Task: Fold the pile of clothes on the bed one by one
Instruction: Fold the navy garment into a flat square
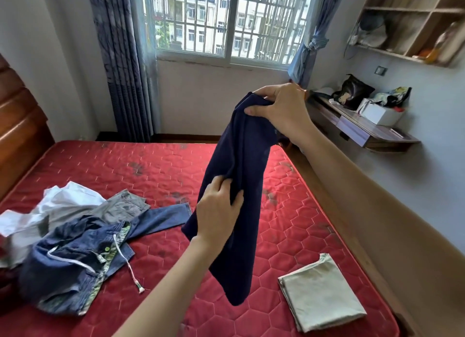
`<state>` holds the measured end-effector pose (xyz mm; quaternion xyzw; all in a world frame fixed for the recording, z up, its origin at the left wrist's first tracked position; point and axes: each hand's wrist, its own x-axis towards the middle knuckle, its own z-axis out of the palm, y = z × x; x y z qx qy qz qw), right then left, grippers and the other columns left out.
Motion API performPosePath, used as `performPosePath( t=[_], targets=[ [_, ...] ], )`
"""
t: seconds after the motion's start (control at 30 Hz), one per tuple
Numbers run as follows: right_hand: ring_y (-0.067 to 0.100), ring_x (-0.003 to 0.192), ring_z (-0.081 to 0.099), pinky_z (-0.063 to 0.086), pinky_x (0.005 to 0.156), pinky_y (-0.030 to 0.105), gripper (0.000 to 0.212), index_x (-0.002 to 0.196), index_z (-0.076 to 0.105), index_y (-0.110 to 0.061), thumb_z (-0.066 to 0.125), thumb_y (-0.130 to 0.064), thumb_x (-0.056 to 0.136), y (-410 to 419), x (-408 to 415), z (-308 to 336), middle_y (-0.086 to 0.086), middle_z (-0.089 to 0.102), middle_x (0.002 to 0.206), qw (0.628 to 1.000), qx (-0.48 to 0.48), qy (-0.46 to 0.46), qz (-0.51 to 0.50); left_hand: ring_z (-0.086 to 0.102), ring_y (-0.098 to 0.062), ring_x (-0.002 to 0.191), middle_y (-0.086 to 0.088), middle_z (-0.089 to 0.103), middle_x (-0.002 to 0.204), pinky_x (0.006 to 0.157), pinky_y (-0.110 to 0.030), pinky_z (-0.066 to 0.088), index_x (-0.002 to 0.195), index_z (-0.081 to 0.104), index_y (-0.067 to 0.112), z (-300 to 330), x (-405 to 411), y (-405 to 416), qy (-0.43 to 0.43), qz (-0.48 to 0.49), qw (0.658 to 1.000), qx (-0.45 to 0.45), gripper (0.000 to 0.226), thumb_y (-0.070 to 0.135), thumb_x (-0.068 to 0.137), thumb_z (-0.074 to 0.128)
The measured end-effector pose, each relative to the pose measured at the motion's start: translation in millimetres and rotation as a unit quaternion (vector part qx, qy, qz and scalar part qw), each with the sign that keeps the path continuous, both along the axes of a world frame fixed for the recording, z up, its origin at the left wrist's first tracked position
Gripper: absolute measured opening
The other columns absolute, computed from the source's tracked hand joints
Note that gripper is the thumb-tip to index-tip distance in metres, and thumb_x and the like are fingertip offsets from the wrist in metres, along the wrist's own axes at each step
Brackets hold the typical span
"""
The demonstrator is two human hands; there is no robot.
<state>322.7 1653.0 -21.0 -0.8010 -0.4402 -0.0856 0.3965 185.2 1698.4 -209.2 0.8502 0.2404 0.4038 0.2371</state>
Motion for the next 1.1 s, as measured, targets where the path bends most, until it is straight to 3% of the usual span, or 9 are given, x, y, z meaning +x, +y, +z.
performPosePath(
  t=[0.1,0.27,0.4,0.53,0.63,0.77,0.83,0.93,1.1],
  targets=[
    [0.018,0.098,0.067,0.052,0.088,0.044,0.032,0.106,0.074,-0.020,0.079,-0.026,0.075,-3,-5,3,0.000,0.073,0.103,1.000,-0.001,-0.014,0.013,0.063,-0.032,0.087,-0.014,0.063,0.111,0.060,-0.037,0.051,0.105,0.063,-0.002,3,14,-1,0.029,0.044,0.998,-0.021,0.041,0.031,0.082,0.073],
    [0.018,0.098,0.066,0.051,0.088,0.044,0.029,0.104,0.074,-0.024,0.077,-0.030,0.076,-17,-3,4,-0.003,0.074,0.100,0.999,0.000,-0.047,0.017,0.062,-0.030,0.072,-0.009,0.066,0.093,0.061,-0.030,0.041,0.085,0.064,0.000,5,18,13,-0.023,0.058,0.998,-0.012,0.014,0.013,0.089,0.064],
    [0.016,0.098,0.066,0.051,0.088,0.044,0.030,0.104,0.075,-0.021,0.078,-0.029,0.075,-37,16,-2,-0.003,0.074,0.100,0.999,0.001,-0.032,0.010,0.055,-0.025,0.061,-0.008,0.064,0.074,0.058,-0.019,0.024,0.071,0.064,0.000,7,3,35,-0.044,0.037,0.998,-0.036,0.022,0.015,0.086,0.070],
    [0.015,0.096,0.066,0.050,0.090,0.042,0.031,0.105,0.074,-0.017,0.078,-0.026,0.076,-58,29,-19,-0.001,0.073,0.102,1.000,-0.006,-0.011,0.019,0.063,-0.021,0.069,-0.006,0.073,0.078,0.065,-0.021,0.035,0.084,0.076,0.005,21,-16,57,-0.033,0.012,0.998,-0.057,0.013,0.018,0.079,0.076],
    [0.016,0.097,0.065,0.049,0.091,0.042,0.030,0.107,0.074,-0.014,0.076,-0.024,0.079,-76,32,-24,0.001,0.073,0.104,0.999,-0.002,-0.005,0.041,0.064,-0.013,0.073,0.002,0.074,0.082,0.069,-0.014,0.040,0.087,0.078,0.011,39,-29,54,-0.019,-0.016,0.997,-0.075,0.014,0.019,0.075,0.080],
    [0.016,0.098,0.065,0.051,0.091,0.037,0.031,0.109,0.073,-0.014,0.076,-0.024,0.080,-108,31,-3,0.002,0.073,0.106,0.998,-0.007,-0.011,0.069,0.063,-0.005,0.065,0.012,0.072,0.069,0.067,-0.021,0.048,0.072,0.075,0.030,70,-51,33,0.024,-0.070,0.991,-0.111,0.013,0.020,0.071,0.083],
    [0.014,0.094,0.066,0.052,0.082,0.026,0.028,0.106,0.074,-0.016,0.078,-0.023,0.079,-131,28,13,0.001,0.074,0.101,0.994,-0.027,0.004,0.110,0.061,-0.002,0.059,0.010,0.071,0.065,0.062,-0.019,0.048,0.066,0.075,0.030,85,-65,17,0.050,-0.116,0.983,-0.136,0.016,0.018,0.069,0.085],
    [0.005,0.080,0.069,0.051,0.063,0.013,0.019,0.087,0.075,-0.033,0.081,-0.020,0.074,-168,22,34,-0.008,0.075,0.085,0.977,-0.035,0.061,0.201,0.066,-0.010,0.061,-0.002,0.073,0.071,0.059,-0.021,0.053,0.072,0.078,0.024,99,-89,-7,0.070,-0.196,0.955,-0.210,0.007,0.023,0.067,0.083],
    [0.003,0.064,0.068,0.050,0.053,0.013,0.015,0.087,0.076,-0.024,0.080,-0.016,0.075,-176,38,29,-0.006,0.075,0.078,0.956,-0.054,0.141,0.253,0.069,-0.012,0.067,-0.005,0.074,0.076,0.060,-0.018,0.052,0.076,0.077,0.018,83,-93,-19,0.051,-0.234,0.928,-0.286,0.013,0.024,0.065,0.081]
  ],
)
